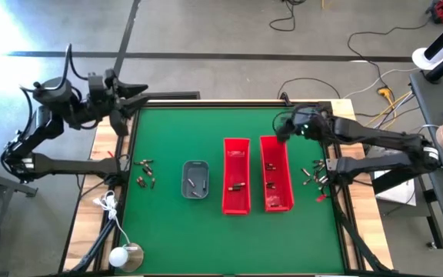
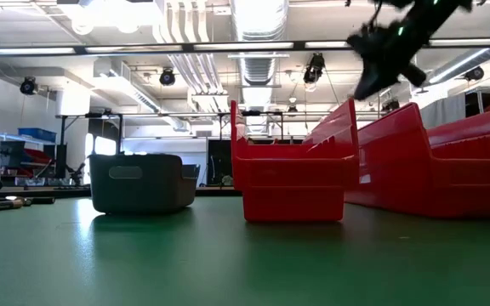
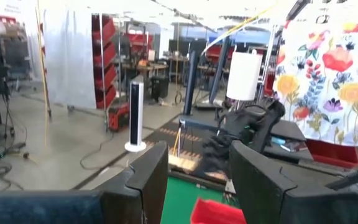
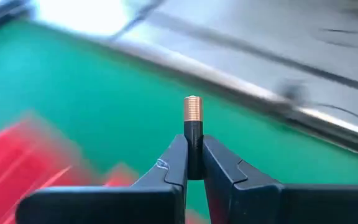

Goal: Sort batteries
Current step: Put the small black battery into the right red bin

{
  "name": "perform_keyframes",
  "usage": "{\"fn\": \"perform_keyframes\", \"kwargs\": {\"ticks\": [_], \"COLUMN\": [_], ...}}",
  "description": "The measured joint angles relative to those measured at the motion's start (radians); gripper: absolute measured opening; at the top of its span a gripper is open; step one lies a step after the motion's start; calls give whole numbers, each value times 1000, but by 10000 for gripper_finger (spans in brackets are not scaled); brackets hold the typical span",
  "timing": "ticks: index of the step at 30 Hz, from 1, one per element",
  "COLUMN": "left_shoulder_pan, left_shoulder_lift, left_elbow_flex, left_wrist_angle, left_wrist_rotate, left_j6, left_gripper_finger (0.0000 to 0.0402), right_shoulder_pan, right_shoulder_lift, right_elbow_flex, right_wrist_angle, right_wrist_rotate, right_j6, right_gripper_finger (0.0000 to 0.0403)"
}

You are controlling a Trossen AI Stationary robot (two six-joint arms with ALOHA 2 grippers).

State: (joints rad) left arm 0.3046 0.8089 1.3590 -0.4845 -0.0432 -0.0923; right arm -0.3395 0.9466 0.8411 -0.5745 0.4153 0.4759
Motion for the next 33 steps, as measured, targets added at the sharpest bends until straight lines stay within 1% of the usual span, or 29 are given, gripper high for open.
{"fn": "perform_keyframes", "kwargs": {"ticks": [4, 6, 11, 14, 17, 22, 28, 29, 33], "left_shoulder_pan": [0, 0, 0, 0, 0, 0, -3, -3, -3], "left_shoulder_lift": [9, 17, 50, 68, 85, 112, 132, 135, 143], "left_elbow_flex": [0, 0, 0, 0, 0, 0, 0, 0, 0], "left_wrist_angle": [48, 63, 81, 78, 81, 81, 105, 111, 127], "left_wrist_rotate": [1, 1, 3, 10, 40, 107, 286, 302, 308], "left_j6": [5, 5, -21, -56, -85, -130, -129, -129, -127], "left_gripper_finger": [151, 151, 151, 151, 151, 151, 151, 151, 151], "right_shoulder_pan": [71, 110, 200, 240, 276, 299, 305, 305, 305], "right_shoulder_lift": [31, 67, 188, 255, 327, 431, 510, 521, 572], "right_elbow_flex": [94, 125, 167, 189, 204, 177, 165, 165, 165], "right_wrist_angle": [-183, -248, -367, -388, -386, -391, -352, -337, -307], "right_wrist_rotate": [-240, -293, -330, -338, -342, -359, -375, -375, -375], "right_j6": [-45, -57, -159, -247, -337, -430, -500, -509, -517], "right_gripper_finger": [21, 21, 21, 20, 20, 20, 20, 20, 20]}}
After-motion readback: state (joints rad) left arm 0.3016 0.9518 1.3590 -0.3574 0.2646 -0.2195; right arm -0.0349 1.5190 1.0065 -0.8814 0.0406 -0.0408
